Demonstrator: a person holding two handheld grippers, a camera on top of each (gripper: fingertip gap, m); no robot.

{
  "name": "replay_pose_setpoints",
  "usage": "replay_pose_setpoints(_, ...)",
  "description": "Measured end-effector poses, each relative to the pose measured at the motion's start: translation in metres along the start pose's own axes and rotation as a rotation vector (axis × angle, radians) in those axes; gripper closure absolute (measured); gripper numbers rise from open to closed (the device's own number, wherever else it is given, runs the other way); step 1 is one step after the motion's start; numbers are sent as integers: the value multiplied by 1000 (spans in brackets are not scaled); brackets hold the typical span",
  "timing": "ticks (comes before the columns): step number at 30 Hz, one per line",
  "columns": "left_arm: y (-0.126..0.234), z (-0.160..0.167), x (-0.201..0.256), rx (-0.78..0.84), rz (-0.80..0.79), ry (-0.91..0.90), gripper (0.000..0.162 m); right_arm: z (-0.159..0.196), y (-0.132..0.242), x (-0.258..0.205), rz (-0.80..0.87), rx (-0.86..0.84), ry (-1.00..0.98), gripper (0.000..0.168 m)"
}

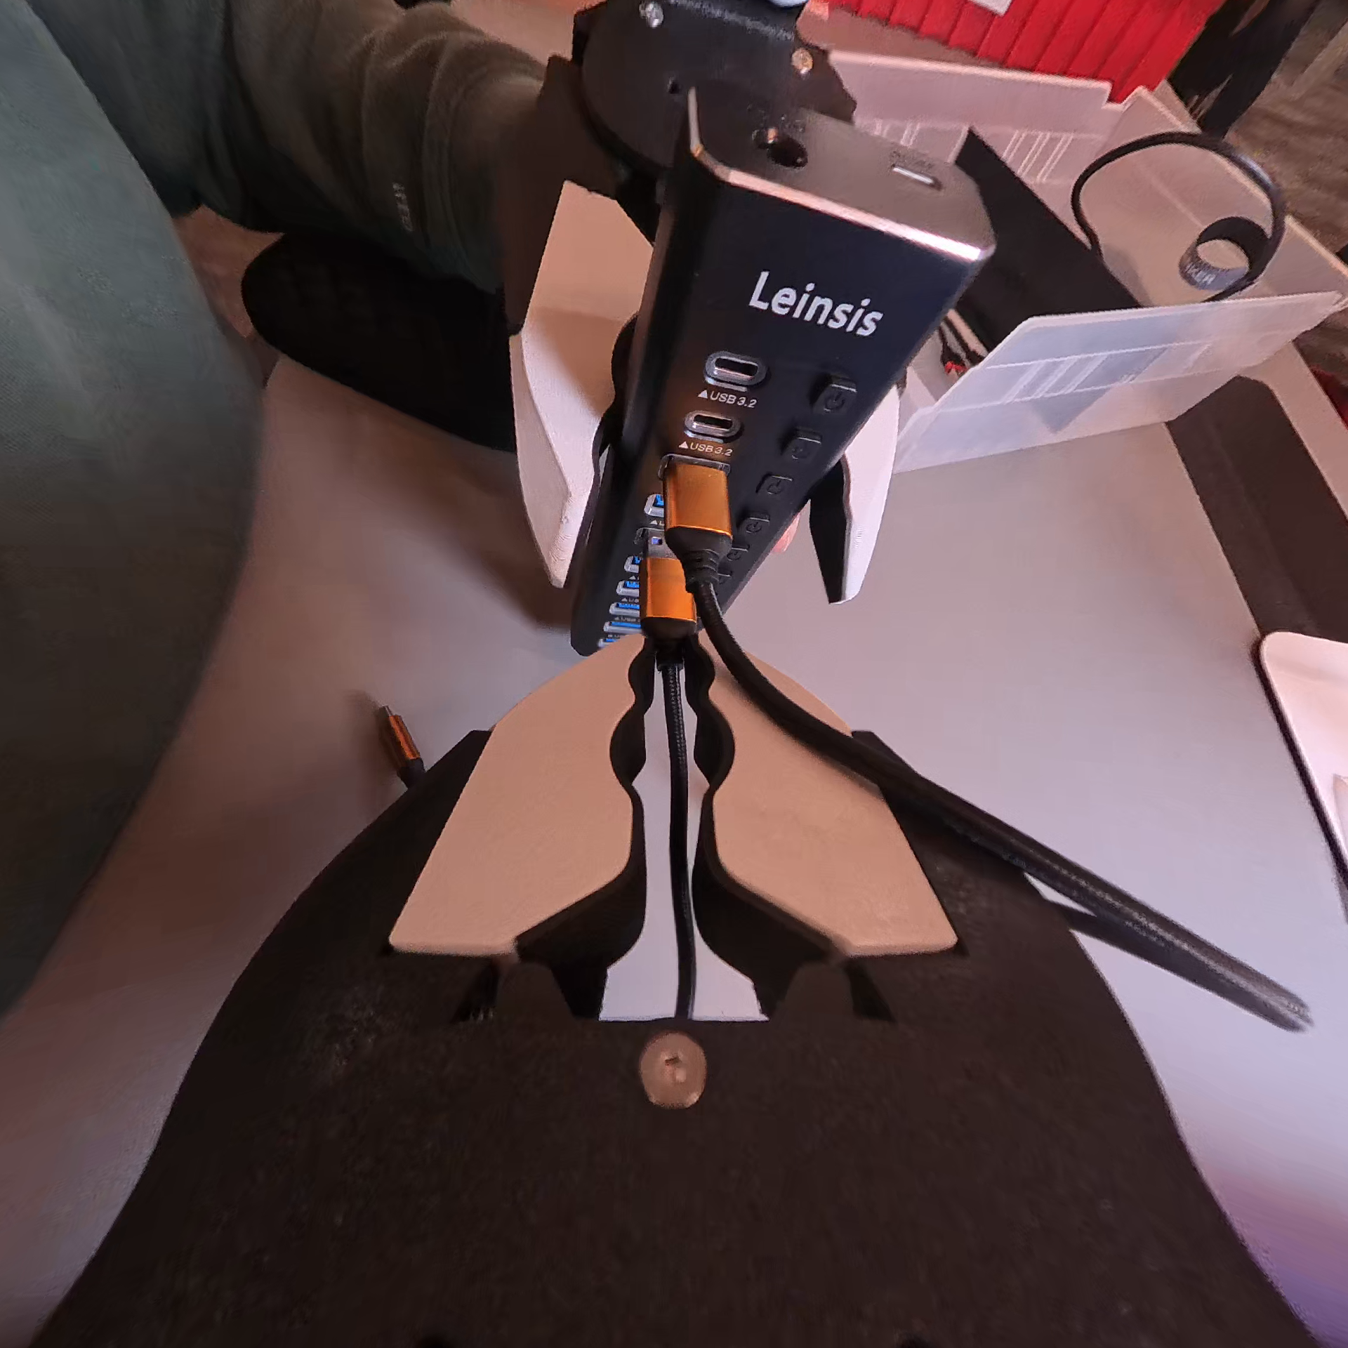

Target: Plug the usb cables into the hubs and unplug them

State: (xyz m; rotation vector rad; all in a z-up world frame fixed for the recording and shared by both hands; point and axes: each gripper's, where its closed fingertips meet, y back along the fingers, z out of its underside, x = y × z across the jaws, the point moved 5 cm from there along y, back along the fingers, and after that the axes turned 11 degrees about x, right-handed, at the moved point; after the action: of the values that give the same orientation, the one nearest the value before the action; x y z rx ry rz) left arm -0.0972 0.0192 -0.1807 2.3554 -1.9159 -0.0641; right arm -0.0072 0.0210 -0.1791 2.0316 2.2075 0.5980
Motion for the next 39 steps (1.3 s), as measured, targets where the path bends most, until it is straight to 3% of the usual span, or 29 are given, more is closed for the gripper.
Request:
replay_pose_setpoints(9,5,-18,3,164,35,43,92,-3,-8,-5,22,146,-73,160)
replay_pose_setpoints(18,14,-37,12,223,60,-37,93,-13,-13,-11,38,323,-72,160)
replay_pose_setpoints(29,18,-24,3,19,4,-96,94,-18,-3,-4,88,290,-14,161)
replay_pose_setpoints(39,24,12,3,-119,53,-99,95,-4,-13,-12,57,224,-41,161)
